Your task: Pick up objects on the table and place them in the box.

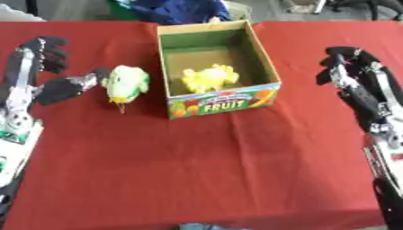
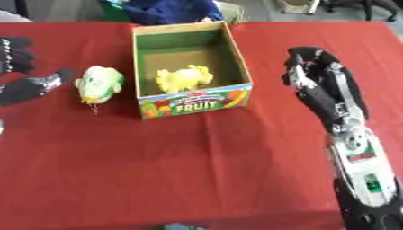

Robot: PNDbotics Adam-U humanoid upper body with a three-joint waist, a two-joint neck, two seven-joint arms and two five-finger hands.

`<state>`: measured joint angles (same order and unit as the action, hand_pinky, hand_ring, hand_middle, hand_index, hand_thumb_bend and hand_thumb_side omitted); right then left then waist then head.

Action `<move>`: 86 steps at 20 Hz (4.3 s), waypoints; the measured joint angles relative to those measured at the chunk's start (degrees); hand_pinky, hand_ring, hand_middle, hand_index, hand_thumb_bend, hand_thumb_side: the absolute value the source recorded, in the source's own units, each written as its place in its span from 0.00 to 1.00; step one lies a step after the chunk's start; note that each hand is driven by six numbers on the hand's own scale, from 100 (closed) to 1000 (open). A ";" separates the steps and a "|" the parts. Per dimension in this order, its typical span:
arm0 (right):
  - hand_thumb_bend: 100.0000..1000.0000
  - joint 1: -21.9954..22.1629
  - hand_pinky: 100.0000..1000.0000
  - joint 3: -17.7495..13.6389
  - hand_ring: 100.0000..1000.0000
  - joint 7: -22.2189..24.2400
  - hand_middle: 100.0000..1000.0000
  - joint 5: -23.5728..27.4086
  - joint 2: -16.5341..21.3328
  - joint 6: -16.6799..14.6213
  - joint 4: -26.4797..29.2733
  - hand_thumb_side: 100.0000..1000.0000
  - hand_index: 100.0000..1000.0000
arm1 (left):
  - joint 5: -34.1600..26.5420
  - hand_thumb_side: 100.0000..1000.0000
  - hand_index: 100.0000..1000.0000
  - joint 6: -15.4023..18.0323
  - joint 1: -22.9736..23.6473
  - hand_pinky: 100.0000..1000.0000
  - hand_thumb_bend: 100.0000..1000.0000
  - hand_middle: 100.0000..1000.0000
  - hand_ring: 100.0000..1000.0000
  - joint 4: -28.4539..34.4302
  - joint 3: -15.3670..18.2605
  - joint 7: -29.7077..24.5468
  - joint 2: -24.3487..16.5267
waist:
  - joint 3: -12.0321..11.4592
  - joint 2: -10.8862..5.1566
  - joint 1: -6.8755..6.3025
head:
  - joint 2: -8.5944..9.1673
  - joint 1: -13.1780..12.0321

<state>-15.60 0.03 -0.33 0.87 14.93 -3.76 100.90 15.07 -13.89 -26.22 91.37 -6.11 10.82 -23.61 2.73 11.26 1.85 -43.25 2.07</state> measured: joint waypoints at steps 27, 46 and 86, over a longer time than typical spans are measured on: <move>0.00 0.25 0.47 0.00 0.47 -0.23 0.51 0.00 0.00 0.01 0.19 0.39 0.70 | 0.04 0.21 0.71 0.06 0.00 0.56 0.74 0.48 0.50 0.00 -0.01 -0.50 0.43 | -0.04 -0.10 0.06 | 0.03 0.29; 0.00 0.47 0.47 0.01 0.48 -0.21 0.51 0.00 0.00 0.02 0.20 0.39 0.70 | 13.93 0.09 0.71 -2.21 -12.82 0.53 0.76 0.51 0.51 -20.17 -7.51 -10.02 3.33 | 1.12 -0.47 0.37 | 0.96 0.53; 0.00 0.40 0.47 0.75 0.47 0.46 0.51 0.10 -0.20 0.14 0.20 0.38 0.69 | 28.83 0.00 0.45 3.28 -31.33 0.41 0.12 0.22 0.26 -34.59 -8.26 -6.10 15.90 | 4.25 -0.59 1.15 | 1.06 -1.36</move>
<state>-15.20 0.78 0.13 0.97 14.73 -3.62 101.10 43.90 -10.61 -57.55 56.78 -14.36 4.71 -7.72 6.98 10.66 3.00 -42.19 0.70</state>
